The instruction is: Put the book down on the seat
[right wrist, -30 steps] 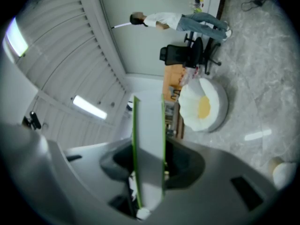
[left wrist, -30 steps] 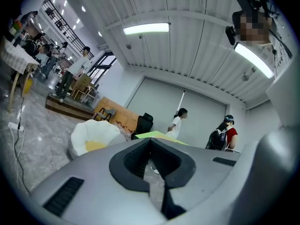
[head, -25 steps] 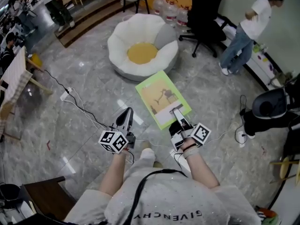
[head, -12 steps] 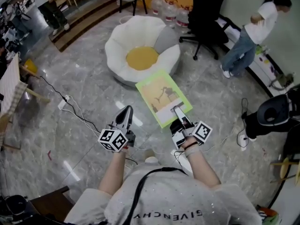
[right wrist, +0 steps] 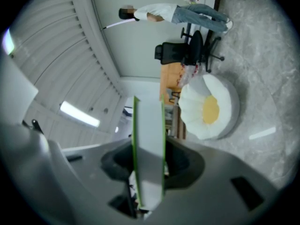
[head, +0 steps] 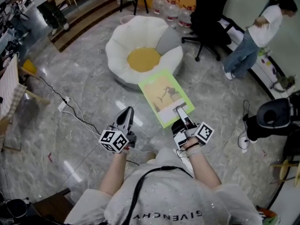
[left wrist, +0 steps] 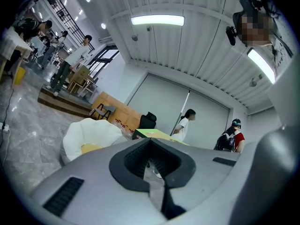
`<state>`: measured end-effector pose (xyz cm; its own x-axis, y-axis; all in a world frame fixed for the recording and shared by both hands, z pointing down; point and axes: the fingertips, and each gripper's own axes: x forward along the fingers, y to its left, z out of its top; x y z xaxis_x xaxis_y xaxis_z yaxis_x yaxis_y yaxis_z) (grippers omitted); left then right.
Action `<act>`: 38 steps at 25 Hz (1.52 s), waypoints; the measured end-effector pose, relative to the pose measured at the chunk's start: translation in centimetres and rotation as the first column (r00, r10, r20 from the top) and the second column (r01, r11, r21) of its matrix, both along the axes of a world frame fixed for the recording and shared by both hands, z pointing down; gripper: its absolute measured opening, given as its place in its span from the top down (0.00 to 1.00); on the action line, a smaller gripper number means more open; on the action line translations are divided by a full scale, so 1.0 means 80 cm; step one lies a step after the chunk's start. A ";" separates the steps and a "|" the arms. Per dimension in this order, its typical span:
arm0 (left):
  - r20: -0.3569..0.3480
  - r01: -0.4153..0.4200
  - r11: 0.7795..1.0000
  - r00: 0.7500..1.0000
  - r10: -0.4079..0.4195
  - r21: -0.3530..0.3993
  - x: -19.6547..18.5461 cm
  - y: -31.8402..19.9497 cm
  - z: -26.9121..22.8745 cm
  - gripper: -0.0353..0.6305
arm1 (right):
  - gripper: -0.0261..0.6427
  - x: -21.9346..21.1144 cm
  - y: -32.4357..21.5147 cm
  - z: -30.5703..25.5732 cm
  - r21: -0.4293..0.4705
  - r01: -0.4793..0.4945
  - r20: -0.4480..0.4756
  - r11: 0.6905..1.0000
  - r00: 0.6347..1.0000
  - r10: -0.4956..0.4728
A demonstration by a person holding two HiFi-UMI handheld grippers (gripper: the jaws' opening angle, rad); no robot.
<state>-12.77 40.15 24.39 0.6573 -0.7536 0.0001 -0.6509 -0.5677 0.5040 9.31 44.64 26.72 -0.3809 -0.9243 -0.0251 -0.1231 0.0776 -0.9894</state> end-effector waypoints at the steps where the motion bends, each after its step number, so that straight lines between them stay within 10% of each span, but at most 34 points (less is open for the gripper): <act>1: 0.000 -0.002 1.000 1.000 0.002 -0.002 0.000 -0.001 0.000 0.91 | 0.73 0.000 -0.002 0.000 0.004 -0.002 0.005 1.000 1.000 0.002; 38: 0.004 0.009 0.998 1.000 -0.009 -0.061 0.046 -0.219 0.052 0.91 | 0.73 0.022 -0.207 0.067 -0.056 0.111 0.035 0.992 0.993 -0.109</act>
<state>-9.06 22.67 28.54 0.6506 -0.7579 0.0488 -0.6575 -0.5299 0.5356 11.08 28.08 32.08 -0.4798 -0.8773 0.0133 -0.0858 0.0319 -0.9958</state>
